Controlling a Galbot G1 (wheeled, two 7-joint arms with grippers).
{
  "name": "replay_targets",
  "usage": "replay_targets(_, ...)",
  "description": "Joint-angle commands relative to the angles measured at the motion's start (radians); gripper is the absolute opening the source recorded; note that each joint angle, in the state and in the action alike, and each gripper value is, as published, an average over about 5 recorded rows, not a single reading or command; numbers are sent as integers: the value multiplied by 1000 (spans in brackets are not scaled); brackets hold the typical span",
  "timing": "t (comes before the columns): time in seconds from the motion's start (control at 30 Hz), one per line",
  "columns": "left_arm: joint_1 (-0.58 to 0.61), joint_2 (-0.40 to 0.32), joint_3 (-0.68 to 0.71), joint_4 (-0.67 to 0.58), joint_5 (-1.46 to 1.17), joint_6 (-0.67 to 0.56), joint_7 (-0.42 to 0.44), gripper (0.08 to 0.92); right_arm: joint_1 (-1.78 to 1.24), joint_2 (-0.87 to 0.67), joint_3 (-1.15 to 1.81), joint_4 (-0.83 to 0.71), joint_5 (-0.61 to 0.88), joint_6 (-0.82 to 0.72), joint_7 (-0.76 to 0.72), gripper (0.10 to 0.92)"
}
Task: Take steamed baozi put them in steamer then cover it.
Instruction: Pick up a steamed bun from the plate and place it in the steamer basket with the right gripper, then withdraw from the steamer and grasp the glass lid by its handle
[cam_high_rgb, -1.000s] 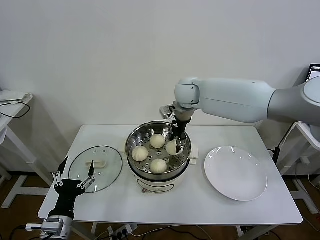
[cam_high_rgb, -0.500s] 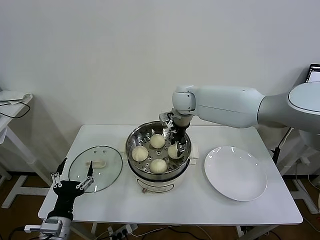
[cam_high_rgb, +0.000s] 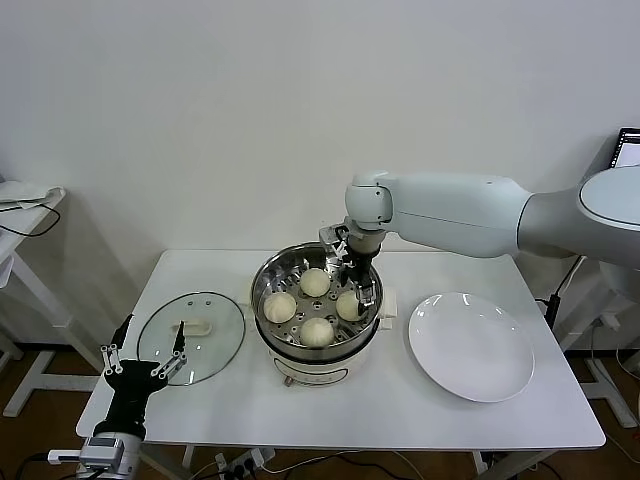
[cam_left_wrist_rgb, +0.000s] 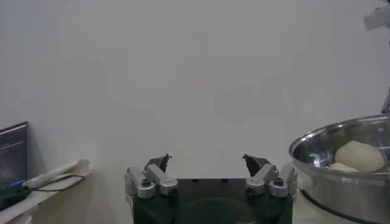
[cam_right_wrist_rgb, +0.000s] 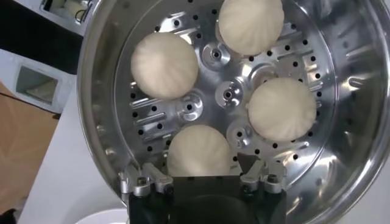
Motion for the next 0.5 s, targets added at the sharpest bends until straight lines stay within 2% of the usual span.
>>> replay_targets(0.03,-6,3,-3,0,16,-4,0,823,19,-140,160,124,-9,21,24,810)
replay_targets(0.1,-11,5,-4,4,29,-7,-1,823,22,-205,222,168,14,44,83,815)
replay_targets(0.17,-20,7,-2,9,53,-11,-3,823,24,-276,257,211,64,103,234,819)
replay_targets(0.2,-25,8,0,11,66,-13,-4,823,25,-310,259,231,94,139,334,821)
replay_targets(0.37,-60,16,18,34,145,-25,-15,823,-53,-478,252,335,198,378,1043,823)
replay_targets(0.43,-75,18,26,47,178,-31,-20,823,-133,-538,314,377,227,418,1241,823)
replay_targets(0.5,-89,19,33,64,216,-38,-26,823,-249,-599,421,417,247,438,1379,823)
